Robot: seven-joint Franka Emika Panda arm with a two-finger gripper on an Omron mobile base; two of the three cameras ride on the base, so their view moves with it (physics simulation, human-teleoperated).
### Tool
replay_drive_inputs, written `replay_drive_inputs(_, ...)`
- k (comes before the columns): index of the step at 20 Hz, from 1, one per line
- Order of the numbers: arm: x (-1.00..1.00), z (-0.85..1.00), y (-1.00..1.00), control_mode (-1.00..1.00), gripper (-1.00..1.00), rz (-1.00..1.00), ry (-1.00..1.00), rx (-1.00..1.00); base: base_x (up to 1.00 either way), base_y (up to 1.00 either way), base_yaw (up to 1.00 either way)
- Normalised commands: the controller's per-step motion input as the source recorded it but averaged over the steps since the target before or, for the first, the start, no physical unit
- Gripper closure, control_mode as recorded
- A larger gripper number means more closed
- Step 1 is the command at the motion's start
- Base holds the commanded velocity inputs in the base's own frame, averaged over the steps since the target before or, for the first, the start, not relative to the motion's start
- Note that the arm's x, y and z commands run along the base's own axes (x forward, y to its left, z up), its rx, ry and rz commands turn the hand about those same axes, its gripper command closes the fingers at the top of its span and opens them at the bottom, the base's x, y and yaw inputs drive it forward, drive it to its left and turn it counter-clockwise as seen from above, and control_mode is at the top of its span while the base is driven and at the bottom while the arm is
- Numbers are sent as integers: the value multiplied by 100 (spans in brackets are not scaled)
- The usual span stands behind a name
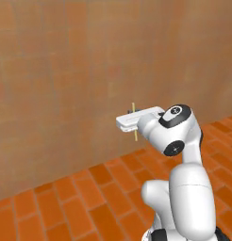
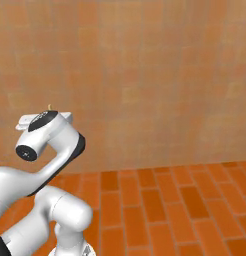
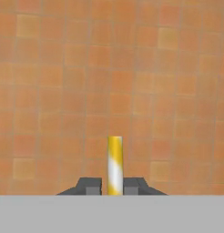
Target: Take a straw from the drawer in front and place it inside the glass cup on the dining counter.
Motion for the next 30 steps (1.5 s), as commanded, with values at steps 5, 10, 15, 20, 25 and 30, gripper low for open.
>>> replay_drive_inputs(5,0,0,0,100,100,0,0,0,100,5,-33)
replay_drive_inputs(10,0,0,0,100,100,0,0,0,74,2,-50)
replay_drive_inputs(15,0,0,0,100,100,0,0,0,39,0,-64)
replay_drive_inputs(20,0,0,0,100,100,0,0,0,12,0,-74)
replay_drive_inputs(25,0,0,0,100,100,0,0,0,3,0,-77)
replay_drive_inputs(30,0,0,0,100,100,0,0,0,1,0,-76)
